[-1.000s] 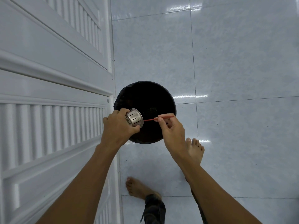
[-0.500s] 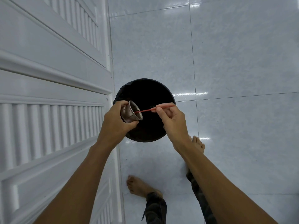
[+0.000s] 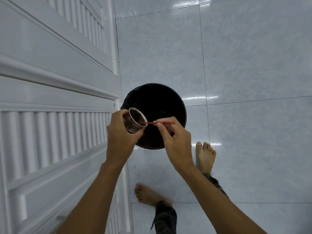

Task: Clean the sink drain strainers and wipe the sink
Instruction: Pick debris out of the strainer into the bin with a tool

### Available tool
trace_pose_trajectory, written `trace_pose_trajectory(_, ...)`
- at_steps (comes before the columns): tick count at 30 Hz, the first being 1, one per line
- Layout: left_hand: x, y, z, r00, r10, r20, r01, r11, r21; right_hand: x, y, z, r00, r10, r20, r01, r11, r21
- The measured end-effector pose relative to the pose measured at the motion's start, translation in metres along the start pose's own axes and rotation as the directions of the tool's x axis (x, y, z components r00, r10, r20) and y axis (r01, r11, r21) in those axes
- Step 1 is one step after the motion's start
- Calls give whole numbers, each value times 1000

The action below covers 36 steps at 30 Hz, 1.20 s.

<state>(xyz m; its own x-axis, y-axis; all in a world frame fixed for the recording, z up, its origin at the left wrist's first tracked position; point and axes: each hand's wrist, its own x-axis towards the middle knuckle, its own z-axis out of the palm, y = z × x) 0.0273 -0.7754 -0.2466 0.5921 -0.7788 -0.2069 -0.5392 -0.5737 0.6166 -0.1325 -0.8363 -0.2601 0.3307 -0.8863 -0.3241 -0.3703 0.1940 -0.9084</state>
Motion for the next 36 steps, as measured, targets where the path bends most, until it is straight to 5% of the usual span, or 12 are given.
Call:
trace_pose_trajectory(9,-10,-9,6,991,-127,41,121,984,128,-4,15,17,982,163,-92,-159,986,50)
trace_pose_trajectory(14,-15,-5,20,990,-42,138,12,977,212,-10,32,21,990,138,-15,-139,983,-116)
trace_pose_trajectory(19,-12,-16,16,979,-148,137,117,971,210,8,38,1,970,233,-74,-229,972,54)
trace_pose_trajectory(23,-8,-9,15,975,-76,209,59,995,84,8,32,7,974,211,81,-219,969,118)
trace_pose_trajectory(27,-4,-5,12,978,-39,206,40,999,0,15,31,3,989,147,-34,-148,989,-27)
trace_pose_trajectory(32,-5,-9,11,978,-124,170,103,986,129,12,34,-5,987,79,-137,-94,990,-103)
trace_pose_trajectory(36,-9,-4,21,965,-134,224,97,981,168,3,38,9,996,88,12,-88,996,-15)
